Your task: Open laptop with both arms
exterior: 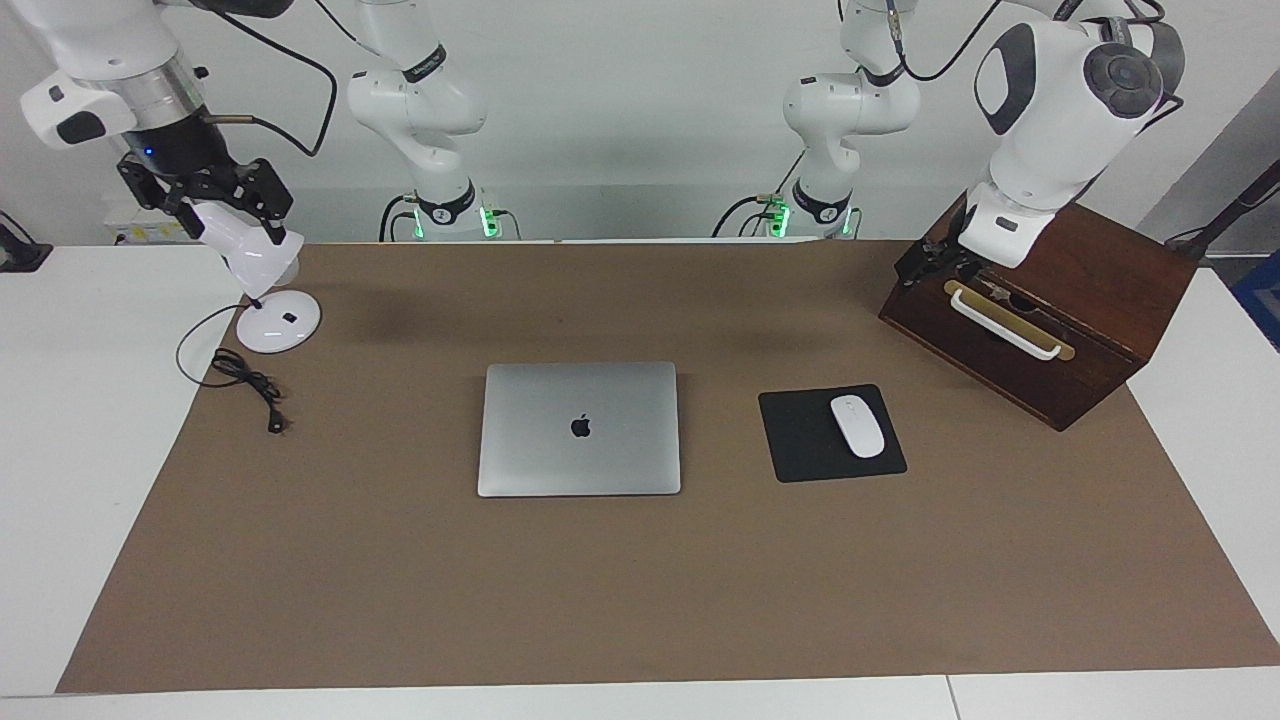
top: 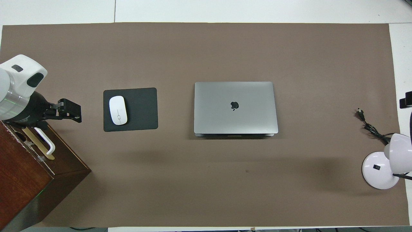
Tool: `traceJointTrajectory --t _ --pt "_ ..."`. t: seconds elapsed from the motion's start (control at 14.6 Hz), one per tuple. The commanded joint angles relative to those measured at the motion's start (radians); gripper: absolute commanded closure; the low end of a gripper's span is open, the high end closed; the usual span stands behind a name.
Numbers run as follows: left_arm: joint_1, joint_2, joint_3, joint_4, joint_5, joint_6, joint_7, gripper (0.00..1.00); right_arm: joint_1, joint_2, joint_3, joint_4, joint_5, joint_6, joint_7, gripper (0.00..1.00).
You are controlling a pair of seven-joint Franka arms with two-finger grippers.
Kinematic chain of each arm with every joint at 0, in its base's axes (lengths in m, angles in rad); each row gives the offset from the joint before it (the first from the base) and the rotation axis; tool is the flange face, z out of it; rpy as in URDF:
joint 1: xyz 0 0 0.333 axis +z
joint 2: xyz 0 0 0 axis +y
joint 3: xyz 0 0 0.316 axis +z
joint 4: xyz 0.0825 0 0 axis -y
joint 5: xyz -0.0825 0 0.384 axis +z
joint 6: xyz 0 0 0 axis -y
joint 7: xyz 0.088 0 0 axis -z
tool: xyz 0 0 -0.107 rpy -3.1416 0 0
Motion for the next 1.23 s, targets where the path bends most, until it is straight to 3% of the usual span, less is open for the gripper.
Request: traceJointTrajectory --t 0.0,0.41,1.16 --pt "-0.007 -0.012 0.003 -0.002 0.015 -0.013 0.01 0.0 -0.026 -0.02 0.019 -0.022 -0.013 0.001 -0.019 0.0" --pt "-0.008 -0.014 0.003 -0.001 0.015 -0.004 0.002 0.0 -0.026 -0.02 0.021 -0.022 -0.013 0.004 -0.021 0.0" --pt "-0.013 -0.035 -0.003 -0.028 0.012 0.129 -0.044 0.0 -0.024 -0.02 0.016 -0.023 -0.009 0.002 -0.021 0.0"
